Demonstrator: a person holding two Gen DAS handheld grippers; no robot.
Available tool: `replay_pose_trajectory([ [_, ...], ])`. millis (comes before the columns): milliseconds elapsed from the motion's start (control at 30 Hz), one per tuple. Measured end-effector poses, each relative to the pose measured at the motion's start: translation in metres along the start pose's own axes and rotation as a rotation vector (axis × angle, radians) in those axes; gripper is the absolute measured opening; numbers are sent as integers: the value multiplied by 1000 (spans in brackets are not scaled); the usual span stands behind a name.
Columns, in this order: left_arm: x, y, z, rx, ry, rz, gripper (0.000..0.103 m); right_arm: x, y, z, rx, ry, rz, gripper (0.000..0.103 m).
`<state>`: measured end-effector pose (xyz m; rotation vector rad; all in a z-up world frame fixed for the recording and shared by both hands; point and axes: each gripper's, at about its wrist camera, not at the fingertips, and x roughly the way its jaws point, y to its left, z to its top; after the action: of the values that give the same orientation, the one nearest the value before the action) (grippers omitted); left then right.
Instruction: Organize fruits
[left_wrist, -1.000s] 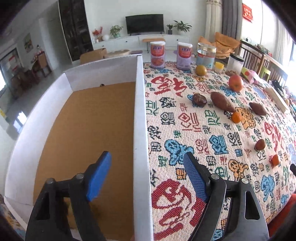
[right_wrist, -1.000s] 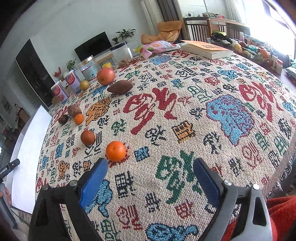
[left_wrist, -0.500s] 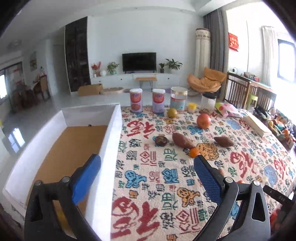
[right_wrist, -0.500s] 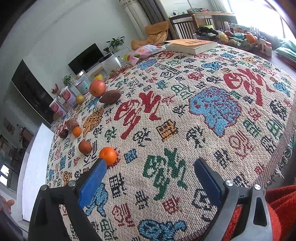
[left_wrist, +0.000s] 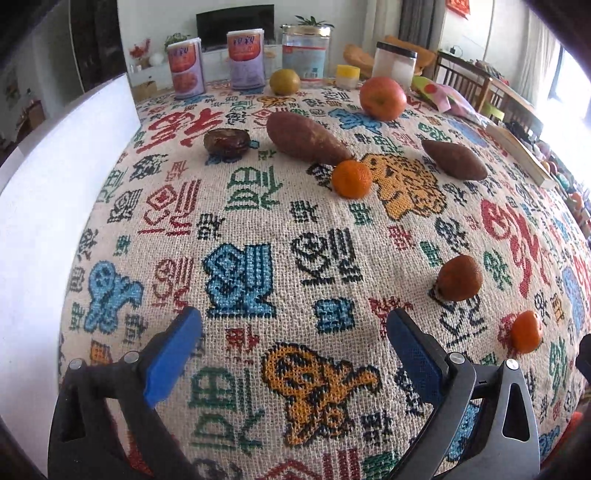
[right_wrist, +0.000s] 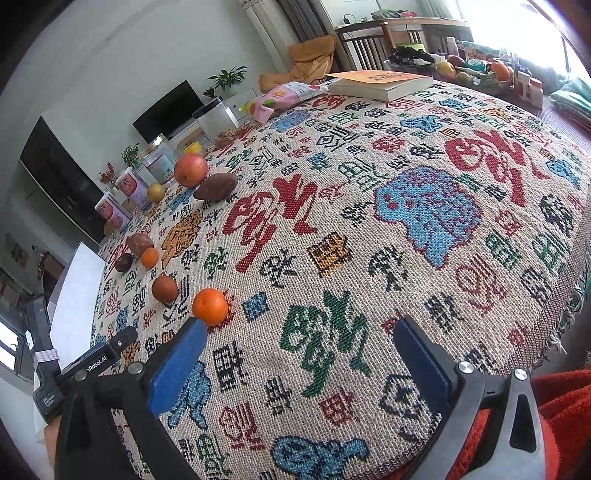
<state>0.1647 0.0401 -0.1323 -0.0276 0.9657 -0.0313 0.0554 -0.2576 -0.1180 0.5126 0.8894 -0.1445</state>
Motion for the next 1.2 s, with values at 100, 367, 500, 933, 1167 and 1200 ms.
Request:
replay_pose_trajectory([
  [100, 14, -5, 9, 27, -7, 27, 101, 20, -2, 20, -19, 10, -100, 101],
  [367, 22, -4, 17, 10, -25, 29, 103, 37, -1, 31, -53, -28, -189, 102],
  [500, 22, -4, 16, 10, -25, 29, 103, 37, -2, 30, -43, -25, -178, 102],
  [933, 22, -4, 16, 10, -25, 29, 103, 35, -3, 28, -51, -15, -156, 103],
  [1167, 22, -4, 16, 10, -25, 29, 103, 35, 0, 27, -53, -23, -174, 103],
  [1200, 21, -4, 16, 10, -25, 29, 103, 36, 1, 27, -58, -21, -182, 103],
])
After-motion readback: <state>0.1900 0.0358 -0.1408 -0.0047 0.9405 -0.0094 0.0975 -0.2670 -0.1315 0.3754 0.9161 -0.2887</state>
